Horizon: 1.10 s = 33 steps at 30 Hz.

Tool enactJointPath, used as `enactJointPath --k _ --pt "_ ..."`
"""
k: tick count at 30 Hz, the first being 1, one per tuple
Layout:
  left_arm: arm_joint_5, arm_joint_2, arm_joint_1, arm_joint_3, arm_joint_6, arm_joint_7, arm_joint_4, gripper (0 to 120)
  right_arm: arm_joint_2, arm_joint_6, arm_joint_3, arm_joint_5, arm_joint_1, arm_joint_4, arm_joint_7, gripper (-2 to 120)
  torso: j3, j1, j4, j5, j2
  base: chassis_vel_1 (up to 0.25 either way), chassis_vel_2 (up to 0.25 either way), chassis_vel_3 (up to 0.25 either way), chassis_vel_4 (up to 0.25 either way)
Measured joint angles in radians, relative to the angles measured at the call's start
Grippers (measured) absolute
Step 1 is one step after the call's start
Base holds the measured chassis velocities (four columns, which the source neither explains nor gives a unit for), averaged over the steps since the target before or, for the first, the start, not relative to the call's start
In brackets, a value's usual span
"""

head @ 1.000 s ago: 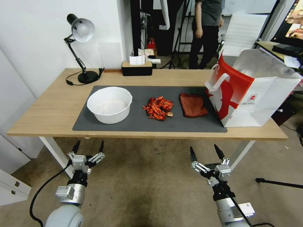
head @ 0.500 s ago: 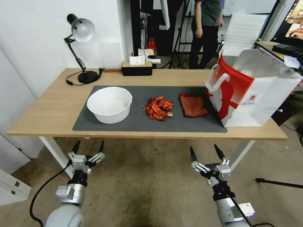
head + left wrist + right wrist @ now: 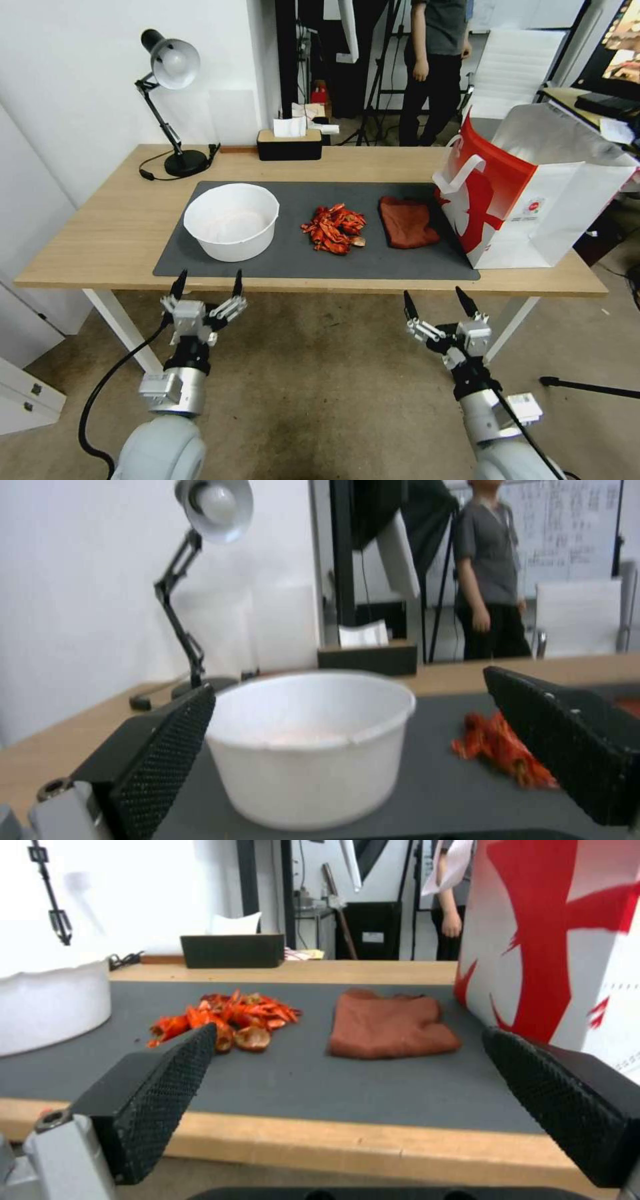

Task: Sweep shrimp from table into container with towel, then put container into takeout bag.

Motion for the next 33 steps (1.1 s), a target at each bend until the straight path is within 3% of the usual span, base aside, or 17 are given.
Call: enactJointPath --k 6,8,22,27,29,31,33 --pt "0.018 -0.008 0.032 0.004 -0.016 0.009 -0.004 100 0.042 -0.132 0.082 0.016 0.047 0.068 -0.023 100 0.0 0.0 0.0 -0.0018 0.0 0.0 0.0 0.0 0.0" --pt "0.018 -0.008 0.036 0.003 -0.019 0.011 -0.004 100 0.043 -0.143 0.089 0.024 0.052 0.071 -0.021 100 0.0 0.0 -0.0001 -0.0001 0.0 0.0 0.0 0.0 0.0" --pt "0.004 0.014 0.015 -0.013 -0.05 0.032 0.056 100 0.025 -0.139 0.097 0.055 0.04 0.069 -0.039 100 0.0 0.0 -0.0001 -0.0007 0.0 0.0 0.0 0.0 0.0" --pt "-0.051 0.069 -0.03 -0.024 -0.05 0.051 0.096 100 0.015 -0.132 0.097 0.061 0.033 0.062 -0.053 100 0.0 0.0 -0.0002 -0.0006 0.0 0.0 0.0 0.0 0.0" --pt "-0.097 0.124 -0.077 -0.035 -0.038 0.068 0.127 100 0.006 -0.126 0.097 0.063 0.028 0.062 -0.056 100 0.0 0.0 -0.0001 -0.0007 0.0 0.0 0.0 0.0 0.0" --pt "-0.113 0.143 -0.094 -0.038 -0.033 0.075 0.135 100 0.003 -0.125 0.097 0.064 0.027 0.062 -0.056 100 0.0 0.0 0.0 -0.0009 0.0 0.0 0.0 0.0 0.0" --pt "-0.173 0.214 -0.163 -0.05 -0.023 0.138 0.162 100 -0.003 -0.115 0.1 0.068 0.024 0.062 -0.056 100 0.0 0.0 0.0 -0.0007 0.0 0.0 0.0 0.0 0.0"
